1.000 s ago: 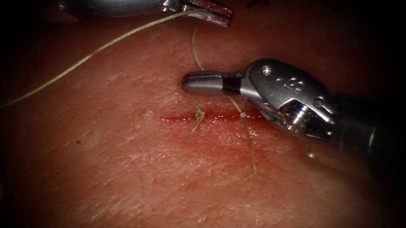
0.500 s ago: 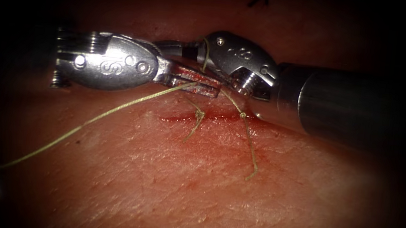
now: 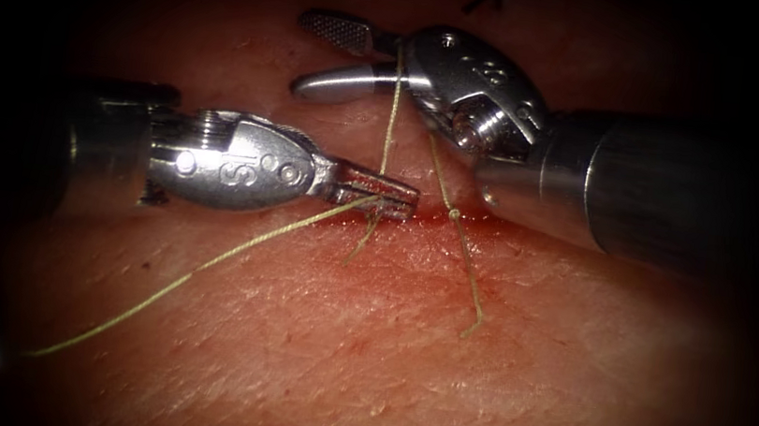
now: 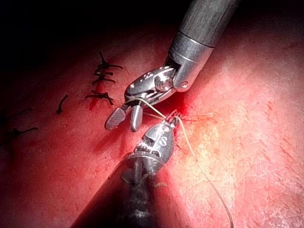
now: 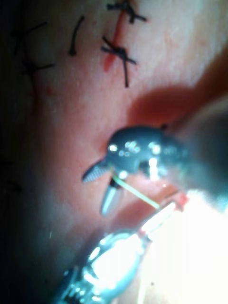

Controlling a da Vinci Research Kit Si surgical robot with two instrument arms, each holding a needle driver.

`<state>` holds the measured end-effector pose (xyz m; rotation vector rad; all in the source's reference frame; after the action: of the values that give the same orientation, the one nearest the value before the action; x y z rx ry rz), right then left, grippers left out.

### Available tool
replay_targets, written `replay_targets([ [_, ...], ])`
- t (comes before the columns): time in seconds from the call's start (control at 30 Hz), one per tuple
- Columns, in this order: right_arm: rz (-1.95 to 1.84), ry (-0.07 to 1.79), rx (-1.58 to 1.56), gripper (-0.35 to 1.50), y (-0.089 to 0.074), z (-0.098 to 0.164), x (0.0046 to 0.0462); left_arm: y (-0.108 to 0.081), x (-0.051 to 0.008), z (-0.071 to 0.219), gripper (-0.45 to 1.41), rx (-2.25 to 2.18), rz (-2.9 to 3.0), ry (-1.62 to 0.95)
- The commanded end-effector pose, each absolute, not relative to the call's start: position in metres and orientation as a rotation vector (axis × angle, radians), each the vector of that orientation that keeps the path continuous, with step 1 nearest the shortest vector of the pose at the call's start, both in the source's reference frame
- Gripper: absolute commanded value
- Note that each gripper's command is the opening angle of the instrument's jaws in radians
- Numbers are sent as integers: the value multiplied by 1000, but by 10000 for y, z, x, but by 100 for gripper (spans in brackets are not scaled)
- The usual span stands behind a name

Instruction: Wound Closure

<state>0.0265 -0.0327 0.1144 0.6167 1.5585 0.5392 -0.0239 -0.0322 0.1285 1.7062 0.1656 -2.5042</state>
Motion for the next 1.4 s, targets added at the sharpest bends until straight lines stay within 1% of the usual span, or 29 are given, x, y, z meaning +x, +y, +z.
replay_targets([
  [0.03,531,1587,658,103,-328,1147,254,-320,-245,1302,-45,1696,-2510,169],
  [0.1,536,1616,680,103,-329,1146,245,-319,-246,1310,-45,1695,-2512,168],
  [0.17,535,1644,709,98,-330,1145,235,-318,-247,1318,-45,1694,-2513,168],
  [0.27,511,1654,737,98,-332,1143,223,-315,-248,1328,-45,1691,-2510,162],
  [0.37,452,1673,798,89,-335,1141,207,-311,-251,1339,-45,1689,-2501,164],
  [0.4,407,1689,833,81,-335,1141,200,-309,-254,1343,-45,1691,-2496,167],
  [0.43,368,1703,844,78,-335,1141,197,-307,-255,1345,-45,1688,-2494,170],
  [0.53,231,1698,816,78,-334,1140,190,-304,-259,1349,-45,1693,-2485,177],
  [0.67,-19,1737,701,78,-330,1140,176,-299,-258,1355,-45,1696,-2472,182],
  [0.73,-185,1710,715,81,-328,1141,178,-298,-258,1355,-45,1693,-2472,185],
  [0.87,-441,1626,757,81,-339,1144,185,-299,-259,1354,-45,1687,-2471,190],
  [0.93,-521,1581,785,74,-343,1146,186,-300,-259,1354,-45,1680,-2471,195],
  [1.0,-573,1561,802,69,-346,1148,187,-300,-259,1353,-45,1680,-2470,196],
  [1.1,-652,1534,811,67,-348,1151,188,-302,-259,1350,-45,1682,-2469,198],
  [1.4,-878,1413,784,67,-366,1161,196,-310,-263,1344,-45,1670,-2467,212],
])
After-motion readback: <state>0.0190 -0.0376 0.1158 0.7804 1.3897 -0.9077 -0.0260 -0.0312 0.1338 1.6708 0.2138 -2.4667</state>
